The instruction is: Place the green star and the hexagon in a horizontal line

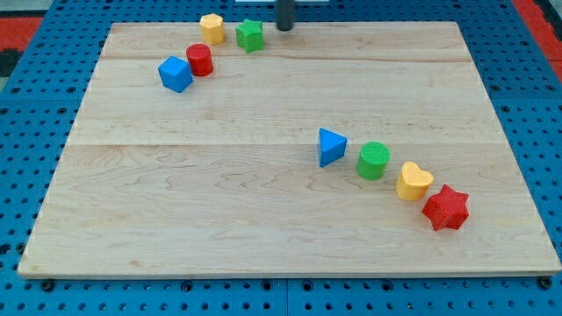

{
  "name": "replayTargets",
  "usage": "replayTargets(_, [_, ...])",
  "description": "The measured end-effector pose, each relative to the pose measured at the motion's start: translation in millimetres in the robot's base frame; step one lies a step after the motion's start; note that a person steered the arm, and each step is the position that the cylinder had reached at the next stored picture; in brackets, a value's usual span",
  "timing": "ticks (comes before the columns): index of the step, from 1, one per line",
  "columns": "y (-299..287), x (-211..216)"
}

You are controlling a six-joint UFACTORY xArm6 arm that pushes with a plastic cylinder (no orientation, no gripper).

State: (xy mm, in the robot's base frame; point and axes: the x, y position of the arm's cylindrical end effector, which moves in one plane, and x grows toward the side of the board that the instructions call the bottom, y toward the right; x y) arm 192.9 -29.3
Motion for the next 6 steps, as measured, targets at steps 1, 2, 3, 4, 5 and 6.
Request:
replayTargets(1, [-49.6, -1.2])
replayTargets(2, [-51.7, 9.1])
replayTargets(3, [-93.4, 17.5])
replayTargets(4, [-134.1, 19.6])
replayTargets(5, [-148.6, 14.1])
replayTargets(6, [-170.5, 25.4])
